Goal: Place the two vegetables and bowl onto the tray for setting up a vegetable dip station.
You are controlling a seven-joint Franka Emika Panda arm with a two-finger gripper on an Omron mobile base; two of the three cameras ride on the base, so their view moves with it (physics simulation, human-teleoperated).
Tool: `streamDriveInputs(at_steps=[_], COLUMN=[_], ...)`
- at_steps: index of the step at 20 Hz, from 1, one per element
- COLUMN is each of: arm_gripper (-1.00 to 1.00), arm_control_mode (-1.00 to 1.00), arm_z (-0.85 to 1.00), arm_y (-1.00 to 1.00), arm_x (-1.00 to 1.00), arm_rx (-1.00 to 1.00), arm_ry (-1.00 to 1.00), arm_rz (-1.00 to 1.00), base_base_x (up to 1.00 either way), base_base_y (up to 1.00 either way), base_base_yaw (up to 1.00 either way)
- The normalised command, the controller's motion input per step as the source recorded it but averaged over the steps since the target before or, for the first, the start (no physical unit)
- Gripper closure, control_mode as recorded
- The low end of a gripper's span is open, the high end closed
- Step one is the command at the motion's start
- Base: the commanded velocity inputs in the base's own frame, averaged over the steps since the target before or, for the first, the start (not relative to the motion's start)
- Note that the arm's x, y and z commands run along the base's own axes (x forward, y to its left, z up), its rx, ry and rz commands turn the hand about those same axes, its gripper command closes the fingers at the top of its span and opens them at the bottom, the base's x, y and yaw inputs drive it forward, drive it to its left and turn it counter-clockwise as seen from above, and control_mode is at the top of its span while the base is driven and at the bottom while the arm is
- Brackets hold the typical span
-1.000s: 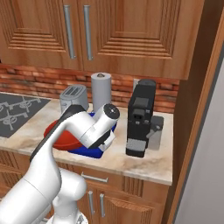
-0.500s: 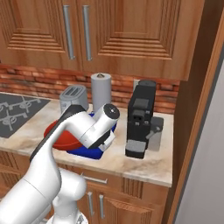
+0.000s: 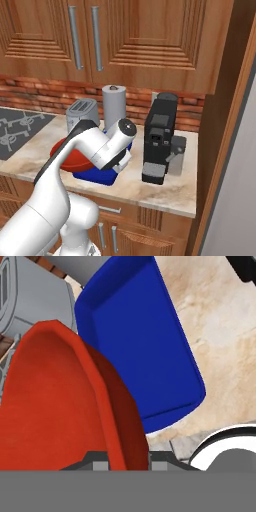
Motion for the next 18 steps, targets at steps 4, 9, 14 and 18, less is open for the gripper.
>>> streamDriveInputs(at_steps=[4, 9, 14, 18], arm_gripper=[1.00, 1.00, 1.00, 1.00], arm_control_mode=[1.00, 1.00, 1.00, 1.00], arm_z=[0.00, 0.00, 0.00, 0.00], arm_y=[0.00, 0.00, 0.00, 0.00], arm_x=[0.00, 0.00, 0.00, 0.00], arm_rx=[0.00, 0.00, 0.00, 0.00], arm_ry=[0.00, 0.00, 0.00, 0.00], arm_rz=[0.00, 0.00, 0.00, 0.00], base_base_x=[0.28, 0.28, 0.22, 0.15], base_base_y=[-0.15, -0.16, -0.15, -0.12], base_base_yaw=[0.00, 0.00, 0.00, 0.00])
